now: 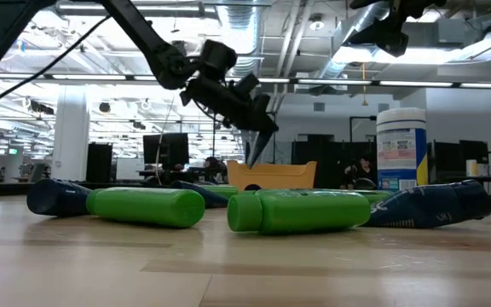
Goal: Pick & Place Travel size toiletries
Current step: Put the shave cream into the yellow bin
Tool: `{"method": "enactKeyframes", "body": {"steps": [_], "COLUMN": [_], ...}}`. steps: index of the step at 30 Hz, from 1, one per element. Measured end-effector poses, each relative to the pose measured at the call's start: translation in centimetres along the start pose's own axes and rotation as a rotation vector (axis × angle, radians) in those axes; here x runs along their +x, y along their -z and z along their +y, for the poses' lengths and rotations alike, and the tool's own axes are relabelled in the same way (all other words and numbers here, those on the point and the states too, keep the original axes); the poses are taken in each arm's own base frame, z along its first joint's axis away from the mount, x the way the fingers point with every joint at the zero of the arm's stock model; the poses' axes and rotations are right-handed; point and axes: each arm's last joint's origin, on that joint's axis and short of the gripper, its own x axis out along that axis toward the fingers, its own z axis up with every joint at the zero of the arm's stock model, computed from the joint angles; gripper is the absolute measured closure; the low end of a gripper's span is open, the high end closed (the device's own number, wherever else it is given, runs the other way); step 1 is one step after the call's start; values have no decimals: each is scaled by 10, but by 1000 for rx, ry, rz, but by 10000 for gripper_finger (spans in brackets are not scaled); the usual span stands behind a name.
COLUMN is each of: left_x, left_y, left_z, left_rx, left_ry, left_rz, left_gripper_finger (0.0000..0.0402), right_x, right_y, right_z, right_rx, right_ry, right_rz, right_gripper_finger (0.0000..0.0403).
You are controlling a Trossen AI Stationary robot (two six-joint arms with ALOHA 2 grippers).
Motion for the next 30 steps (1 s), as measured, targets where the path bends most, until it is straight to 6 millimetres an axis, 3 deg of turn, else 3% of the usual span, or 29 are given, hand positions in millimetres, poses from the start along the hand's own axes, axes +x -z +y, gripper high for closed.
{"method": "enactKeyframes", "body": {"steps": [10,14,19,24,30], "left_x": [5,5,3,-22,-86], "left_y": [16,15,13,-21,-81], "left_z": [3,2,0,-7,-19], "left_rx": [-40,-38,-42,-28,-15], "left_ry": [-2,1,4,24,63], "left_rz": [91,90,91,31,-55], "left_gripper_finger": [268,228,150,90,70], "right_x": [0,0,0,6,39], "right_y": [0,0,1,8,19], "right_z": [0,0,-1,-4,-3], "right_rx": [0,0,2,5,-13], "right_ry": [0,0,5,61,99], "right_rz": [1,1,10,86,224], "right_gripper_finger": [145,145,145,145,145]}}
